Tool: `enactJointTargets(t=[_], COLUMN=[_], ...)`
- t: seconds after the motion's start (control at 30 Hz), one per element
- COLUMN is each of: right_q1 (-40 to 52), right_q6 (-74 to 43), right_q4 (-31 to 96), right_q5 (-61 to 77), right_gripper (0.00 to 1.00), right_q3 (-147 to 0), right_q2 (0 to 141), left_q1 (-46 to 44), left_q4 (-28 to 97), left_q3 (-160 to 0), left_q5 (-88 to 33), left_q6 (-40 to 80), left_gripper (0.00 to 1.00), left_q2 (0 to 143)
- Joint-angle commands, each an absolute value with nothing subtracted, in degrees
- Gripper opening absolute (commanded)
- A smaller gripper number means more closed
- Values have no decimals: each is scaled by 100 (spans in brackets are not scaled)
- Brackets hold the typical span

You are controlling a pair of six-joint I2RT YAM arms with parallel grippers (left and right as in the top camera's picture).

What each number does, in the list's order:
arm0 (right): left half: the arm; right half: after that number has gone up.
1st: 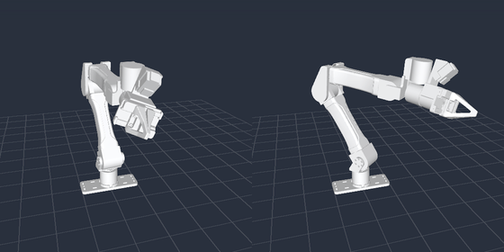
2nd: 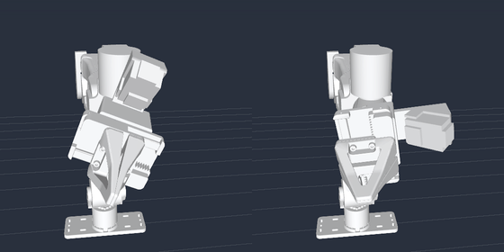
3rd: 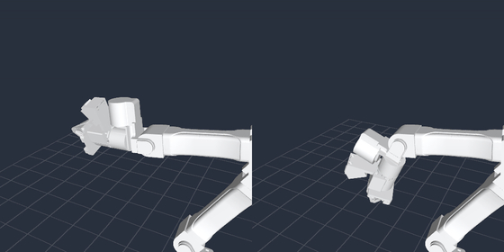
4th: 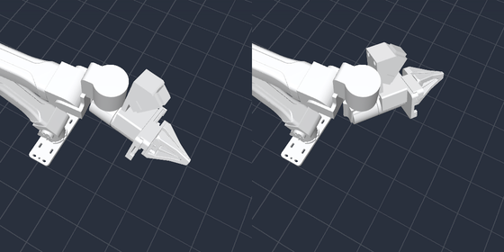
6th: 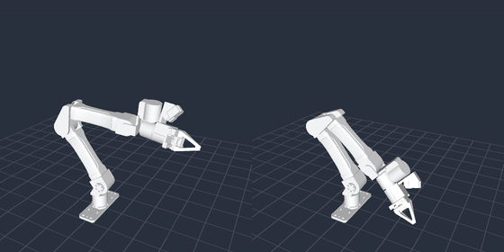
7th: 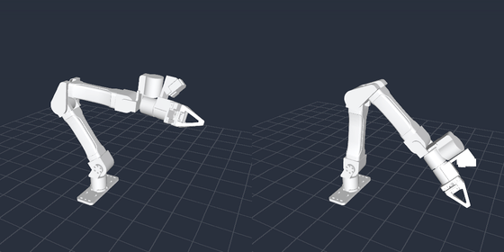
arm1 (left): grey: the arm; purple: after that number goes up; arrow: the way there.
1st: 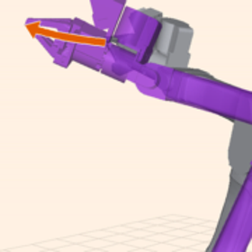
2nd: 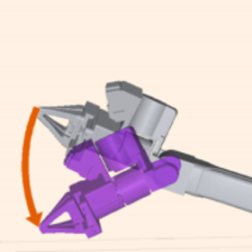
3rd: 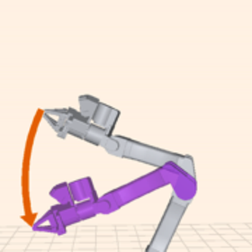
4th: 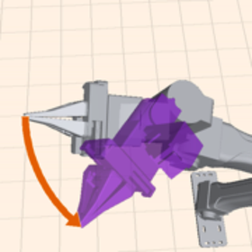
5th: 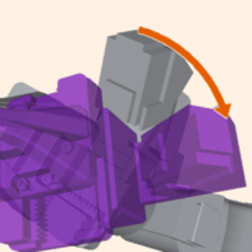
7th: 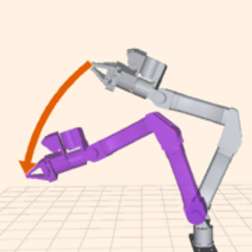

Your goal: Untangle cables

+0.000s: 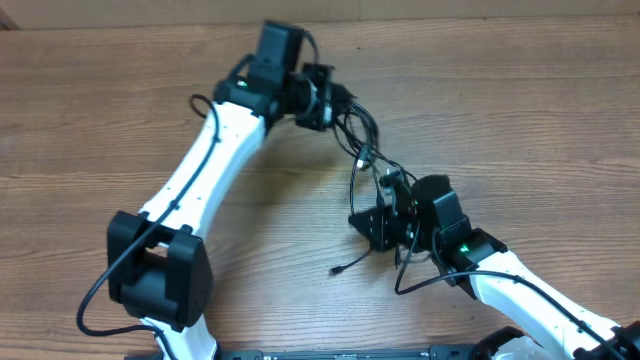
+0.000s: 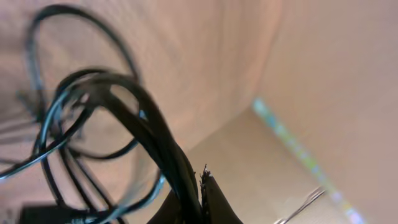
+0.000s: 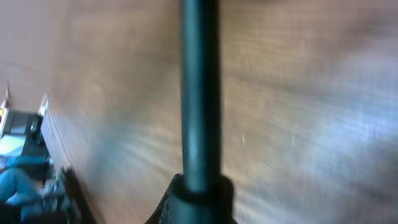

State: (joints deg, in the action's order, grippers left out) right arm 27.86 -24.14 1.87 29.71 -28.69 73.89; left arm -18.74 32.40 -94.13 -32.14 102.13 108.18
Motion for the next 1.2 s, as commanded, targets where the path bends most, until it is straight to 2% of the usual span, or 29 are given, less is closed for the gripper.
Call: enactJointTargets(t=[0.0,0.37,0.67,0.9,1.0,1.1,1.17], right_q1=[2827,2827,2827,2812,2812,2812,2812], right_q6=[-2418,-2547,-2541,-2526,-2523,-2523,-2523], right_q4=[357,292,-729,-886,-878,-794,-749], right_q5=[3310,3341,4032,4152,4145,4143,4143], right_gripper=[4,4,5,7,8,13,25], right_q3=[-2810,-2812,-2812,-2812,-2812,-2812,-2812], right_q2=[7389,7389,7389,7391,7391,7391,7391], left_q1=[-1330,-790,-1157,-1509,-1743,-1938,-2005], left_q4=[3162,3559,4195,4200,4198,4193,4189], left_q3=[-9579,-9579,-9577,-9574,-9574,-9574,-9574], left_q5=[-2480,-2399,-2237,-2104,-1750,-1435,-1420], left_q6=[10320,9454,8809,8348,8346,8215,8099], left_gripper=[4,4,4,5,9,10,10], left_q2=[10606,10606,10606,10608,10610,10610,10610])
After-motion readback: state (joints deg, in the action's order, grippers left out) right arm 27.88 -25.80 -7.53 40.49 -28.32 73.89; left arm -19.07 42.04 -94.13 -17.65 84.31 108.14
